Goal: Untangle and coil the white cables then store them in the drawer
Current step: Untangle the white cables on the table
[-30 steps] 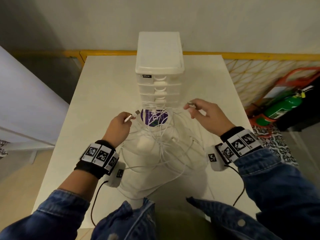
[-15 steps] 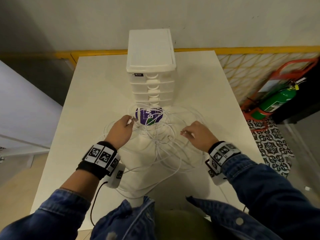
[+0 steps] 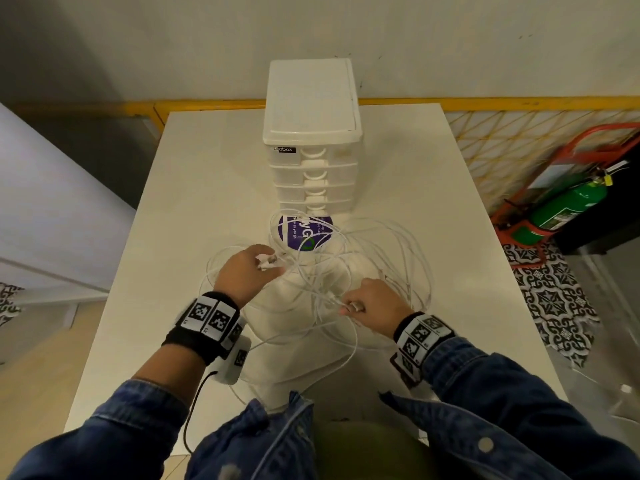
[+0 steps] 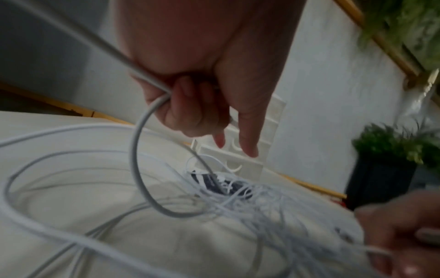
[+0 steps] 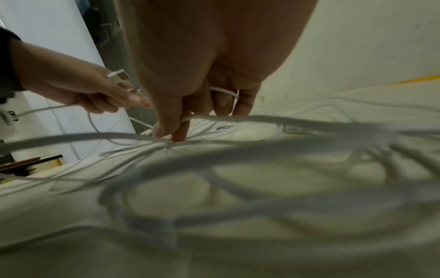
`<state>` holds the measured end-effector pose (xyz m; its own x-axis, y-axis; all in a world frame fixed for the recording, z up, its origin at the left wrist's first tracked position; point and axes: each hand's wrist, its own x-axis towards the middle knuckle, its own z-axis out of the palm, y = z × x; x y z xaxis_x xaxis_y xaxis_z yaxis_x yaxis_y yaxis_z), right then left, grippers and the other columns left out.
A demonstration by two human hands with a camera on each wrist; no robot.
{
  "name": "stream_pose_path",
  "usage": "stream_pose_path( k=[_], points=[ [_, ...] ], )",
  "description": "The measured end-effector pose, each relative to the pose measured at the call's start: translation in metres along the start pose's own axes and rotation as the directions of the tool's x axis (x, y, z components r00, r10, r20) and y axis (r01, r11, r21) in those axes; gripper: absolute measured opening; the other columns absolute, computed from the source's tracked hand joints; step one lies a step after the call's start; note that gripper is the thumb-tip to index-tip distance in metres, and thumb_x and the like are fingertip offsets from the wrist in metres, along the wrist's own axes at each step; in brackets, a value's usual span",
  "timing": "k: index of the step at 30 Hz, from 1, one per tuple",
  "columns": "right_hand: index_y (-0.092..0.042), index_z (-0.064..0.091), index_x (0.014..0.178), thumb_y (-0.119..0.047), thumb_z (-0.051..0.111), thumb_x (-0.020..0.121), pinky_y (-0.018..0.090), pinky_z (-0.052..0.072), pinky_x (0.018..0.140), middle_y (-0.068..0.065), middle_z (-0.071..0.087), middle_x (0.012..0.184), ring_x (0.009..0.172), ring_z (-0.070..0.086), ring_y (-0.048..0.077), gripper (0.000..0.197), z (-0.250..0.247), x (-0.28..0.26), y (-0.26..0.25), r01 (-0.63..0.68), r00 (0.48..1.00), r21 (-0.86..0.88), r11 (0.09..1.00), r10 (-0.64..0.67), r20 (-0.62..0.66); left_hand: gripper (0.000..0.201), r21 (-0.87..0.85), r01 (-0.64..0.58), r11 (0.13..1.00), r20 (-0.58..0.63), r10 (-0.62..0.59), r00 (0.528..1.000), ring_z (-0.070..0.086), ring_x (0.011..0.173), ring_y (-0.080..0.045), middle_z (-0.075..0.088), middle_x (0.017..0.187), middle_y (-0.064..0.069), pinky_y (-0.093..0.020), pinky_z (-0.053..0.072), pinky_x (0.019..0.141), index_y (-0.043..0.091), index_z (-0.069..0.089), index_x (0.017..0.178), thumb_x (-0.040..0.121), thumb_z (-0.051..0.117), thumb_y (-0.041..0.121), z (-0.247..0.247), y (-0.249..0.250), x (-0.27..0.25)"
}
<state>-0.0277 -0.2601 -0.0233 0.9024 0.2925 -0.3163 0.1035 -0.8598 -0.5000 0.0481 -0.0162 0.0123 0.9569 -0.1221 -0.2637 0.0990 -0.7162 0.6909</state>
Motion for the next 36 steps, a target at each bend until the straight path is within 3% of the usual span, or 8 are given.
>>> stream_pose_path(
  k=[4,8,13,16,18,23,29,36],
  points=[
    [-0.020,0.072,0.100,-0.037,0.062,0.085,0.028,0.027,0.066,0.016,0.062,0.078,0.079,0.046,0.025,0.024,0.002,-0.007,0.000,0.023,1.000,0.007,1.000,-0.023,0.020,0.055,0.306,0.029,0.952,0.178,-0.087,0.980,0.055,0.117,-0.029,0.062,0.126,-0.008,-0.035,0.042,0.096,0.021,0.051,0.131,0.081,0.068,0.034,0.015,-0.027,0.004],
    [-0.026,0.071,0.102,-0.048,0.064,0.080,0.030,0.035,0.075,0.005,0.048,0.082,0.088,0.050,0.026,0.032,-0.004,-0.015,0.015,-0.110,0.992,0.013,0.994,0.109,0.059,0.038,0.404,0.026,0.915,0.165,-0.101,0.981,0.057,0.112,-0.027,0.065,0.119,-0.007,-0.034,0.043,0.093,0.020,0.062,0.118,0.082,0.067,0.032,0.016,-0.040,0.001],
    [-0.017,0.072,0.101,-0.041,0.066,0.081,0.014,0.035,0.066,0.008,0.070,0.097,0.084,0.059,0.016,0.032,-0.022,-0.025,0.030,-0.175,0.985,0.090,0.981,0.173,0.027,0.024,0.564,-0.035,0.825,0.226,-0.113,0.967,0.060,0.101,-0.028,0.067,0.106,-0.011,-0.036,0.044,0.083,0.011,0.066,0.100,0.086,0.060,0.029,0.006,-0.035,0.007],
    [-0.017,0.072,0.100,-0.041,0.068,0.079,0.006,0.028,0.056,-0.004,0.068,0.080,0.073,0.050,0.008,0.033,-0.035,-0.029,0.045,-0.244,0.969,0.114,0.963,0.247,-0.014,0.026,0.500,-0.038,0.865,0.273,-0.116,0.955,0.060,0.094,-0.027,0.069,0.103,-0.012,-0.030,0.041,0.076,0.008,0.068,0.099,0.086,0.061,0.029,0.001,-0.038,0.007],
    [-0.019,0.071,0.102,-0.042,0.070,0.077,0.013,0.033,0.061,-0.015,0.057,0.074,0.078,0.050,0.008,0.034,-0.038,-0.031,0.049,-0.271,0.962,0.127,0.954,0.273,-0.002,0.031,0.350,0.011,0.937,0.207,-0.089,0.974,0.061,0.096,-0.026,0.069,0.107,-0.009,-0.027,0.040,0.078,0.009,0.069,0.104,0.083,0.066,0.032,-0.004,-0.038,0.008],
    [-0.025,0.069,0.100,-0.039,0.060,0.086,0.032,0.047,0.090,-0.002,0.070,0.103,0.098,0.062,0.016,0.022,-0.042,-0.030,0.051,-0.216,0.928,0.379,0.900,0.310,-0.206,0.033,0.301,0.094,0.949,0.039,-0.111,0.993,0.059,0.108,-0.031,0.067,0.115,-0.014,-0.035,0.045,0.090,0.011,0.066,0.112,0.085,0.064,0.029,-0.003,-0.030,0.018],
    [-0.022,0.069,0.099,-0.030,0.061,0.086,0.024,0.041,0.075,0.005,0.071,0.101,0.081,0.056,0.013,0.017,-0.057,-0.033,0.072,-0.320,0.926,0.093,0.943,0.332,-0.181,0.032,0.342,0.180,0.922,0.092,-0.223,0.970,0.058,0.103,-0.033,0.066,0.111,-0.016,-0.037,0.045,0.084,0.010,0.064,0.106,0.083,0.064,0.032,0.010,-0.033,0.024],
    [-0.020,0.055,0.117,-0.020,0.057,0.088,0.026,0.038,0.067,-0.009,0.045,0.067,0.068,0.048,0.018,0.029,-0.058,-0.012,0.045,-0.192,0.911,0.209,0.959,0.253,-0.324,0.025,0.395,0.155,0.905,0.094,-0.208,0.974,0.058,0.096,-0.035,0.065,0.103,-0.020,-0.033,0.041,0.073,0.001,0.062,0.097,0.084,0.053,0.022,0.005,-0.028,0.021]
  ],
)
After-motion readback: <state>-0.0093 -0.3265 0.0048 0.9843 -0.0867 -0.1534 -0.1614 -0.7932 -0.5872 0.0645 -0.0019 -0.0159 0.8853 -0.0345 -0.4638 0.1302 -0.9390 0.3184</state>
